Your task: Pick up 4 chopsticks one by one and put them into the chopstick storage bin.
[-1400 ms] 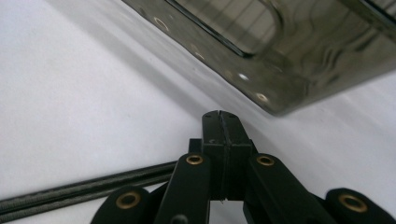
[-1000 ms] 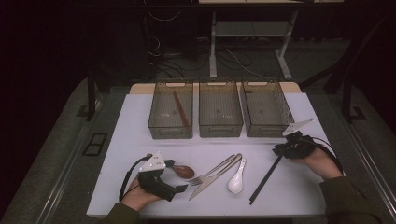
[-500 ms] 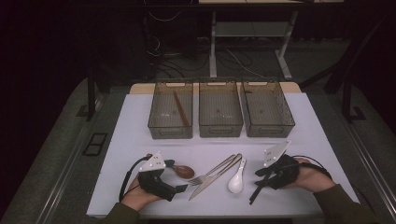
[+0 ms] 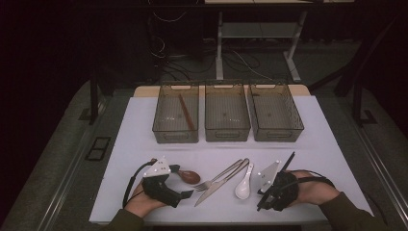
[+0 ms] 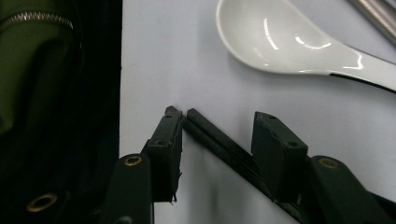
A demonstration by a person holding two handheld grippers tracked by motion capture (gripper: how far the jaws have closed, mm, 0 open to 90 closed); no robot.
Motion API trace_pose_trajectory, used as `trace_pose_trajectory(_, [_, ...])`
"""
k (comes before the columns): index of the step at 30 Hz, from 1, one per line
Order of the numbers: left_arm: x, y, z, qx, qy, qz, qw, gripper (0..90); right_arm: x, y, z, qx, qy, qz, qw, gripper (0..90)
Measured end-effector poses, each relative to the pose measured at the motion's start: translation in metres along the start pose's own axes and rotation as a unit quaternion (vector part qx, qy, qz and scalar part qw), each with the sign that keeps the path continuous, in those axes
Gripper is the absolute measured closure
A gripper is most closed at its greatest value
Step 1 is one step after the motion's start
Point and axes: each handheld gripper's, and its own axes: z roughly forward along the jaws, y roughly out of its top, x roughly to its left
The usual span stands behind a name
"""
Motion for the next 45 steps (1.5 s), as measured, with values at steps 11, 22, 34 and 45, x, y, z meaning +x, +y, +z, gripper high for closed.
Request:
trace_pose_trajectory(11, [-0.0001,0.0,0.0,0.001,0.001,0.001,1.0,0.0,0.0028,0.0022,0.0011,0.025,-0.016,-0.017,0.9994,53.9])
trace_pose_trajectory(22, [-0.0003,0.0,0.0,0.001,0.001,0.001,1.0,0.0,0.0003,-0.0008,-0.0009,0.021,-0.02,-0.013,0.9995,57.1])
trace_pose_trajectory(34, [-0.0004,-0.0001,0.0005,0.0,0.002,0.001,1.0,0.0,0.0048,0.004,0.0031,0.025,-0.009,-0.035,0.999,52.6])
trace_pose_trajectory(45, [-0.0007,-0.0002,0.0009,0.0,0.001,0.0,1.0,0.0,0.0058,0.007,0.0037,0.04,-0.005,-0.047,0.9981,51.2])
